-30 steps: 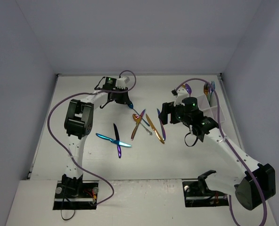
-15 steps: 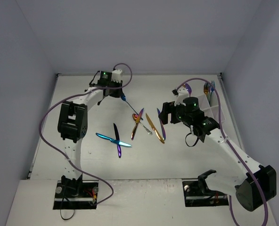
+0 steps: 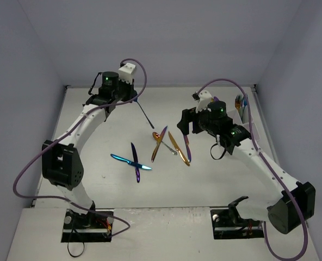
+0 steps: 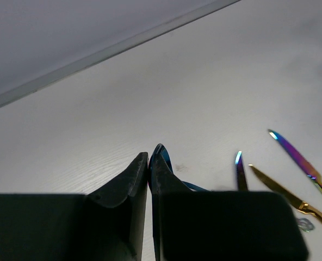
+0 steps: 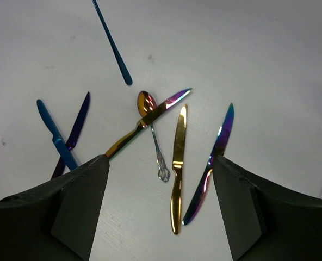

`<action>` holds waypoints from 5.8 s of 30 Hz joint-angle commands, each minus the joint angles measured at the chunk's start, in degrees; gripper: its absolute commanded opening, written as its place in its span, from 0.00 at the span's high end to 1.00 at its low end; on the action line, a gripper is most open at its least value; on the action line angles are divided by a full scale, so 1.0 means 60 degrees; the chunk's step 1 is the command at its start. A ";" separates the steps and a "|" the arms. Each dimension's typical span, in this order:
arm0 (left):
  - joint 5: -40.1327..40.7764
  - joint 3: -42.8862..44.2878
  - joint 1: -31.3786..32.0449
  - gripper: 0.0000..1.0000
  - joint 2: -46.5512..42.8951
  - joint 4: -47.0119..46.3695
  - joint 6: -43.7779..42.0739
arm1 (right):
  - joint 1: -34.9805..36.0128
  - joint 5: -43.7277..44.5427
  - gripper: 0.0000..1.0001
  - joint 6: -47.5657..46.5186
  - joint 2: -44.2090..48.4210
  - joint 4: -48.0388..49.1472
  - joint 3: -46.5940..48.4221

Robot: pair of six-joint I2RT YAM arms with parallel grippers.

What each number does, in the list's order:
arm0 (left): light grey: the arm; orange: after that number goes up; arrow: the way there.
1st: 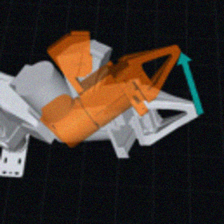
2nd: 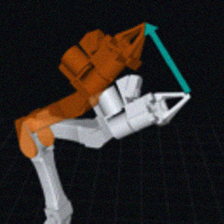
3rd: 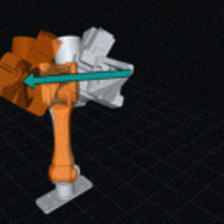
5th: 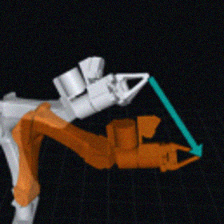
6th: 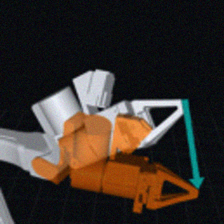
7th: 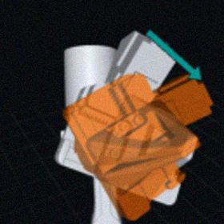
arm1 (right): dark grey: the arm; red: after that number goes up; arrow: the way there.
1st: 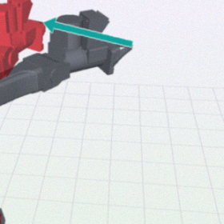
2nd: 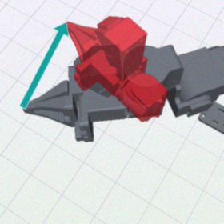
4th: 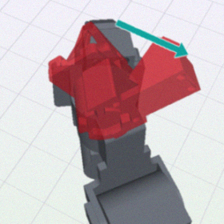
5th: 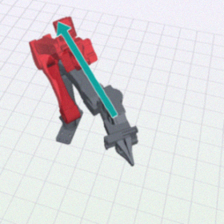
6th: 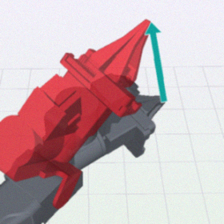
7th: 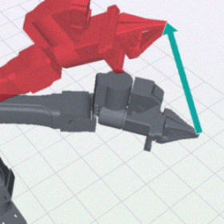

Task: Sort the eating utensils into containers

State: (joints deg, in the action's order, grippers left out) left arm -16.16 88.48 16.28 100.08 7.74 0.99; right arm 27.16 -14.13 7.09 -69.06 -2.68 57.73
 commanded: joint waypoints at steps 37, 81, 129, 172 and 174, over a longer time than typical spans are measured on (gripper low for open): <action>0.1282 -0.0737 0.3623 0.91 -0.3397 0.0261 0.1306 | 0.2138 0.1720 1.00 -0.1051 -0.1742 0.0607 0.2306; 0.3393 -0.7027 0.0873 0.17 -0.7546 0.1329 0.1842 | -0.3794 0.2021 1.00 -0.2449 -0.4096 0.6104 0.0408; 0.2605 -0.4687 0.2519 0.18 -0.3771 0.1132 0.4348 | -0.3750 0.1679 0.43 0.0697 0.1112 0.2511 -0.1392; -0.1984 -0.1399 0.1461 0.92 0.2790 -0.0380 0.2282 | -0.3677 -0.0605 0.34 0.0898 0.3291 0.0932 -0.2546; -0.1910 -0.1459 0.1440 0.98 0.2737 -0.0388 0.2225 | -0.3677 -0.0605 0.33 0.0899 0.3292 0.0923 -0.2554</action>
State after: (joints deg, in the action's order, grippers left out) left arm -28.67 78.87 24.99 117.60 6.12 15.87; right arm 4.60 -16.87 12.19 -50.13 0.60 42.21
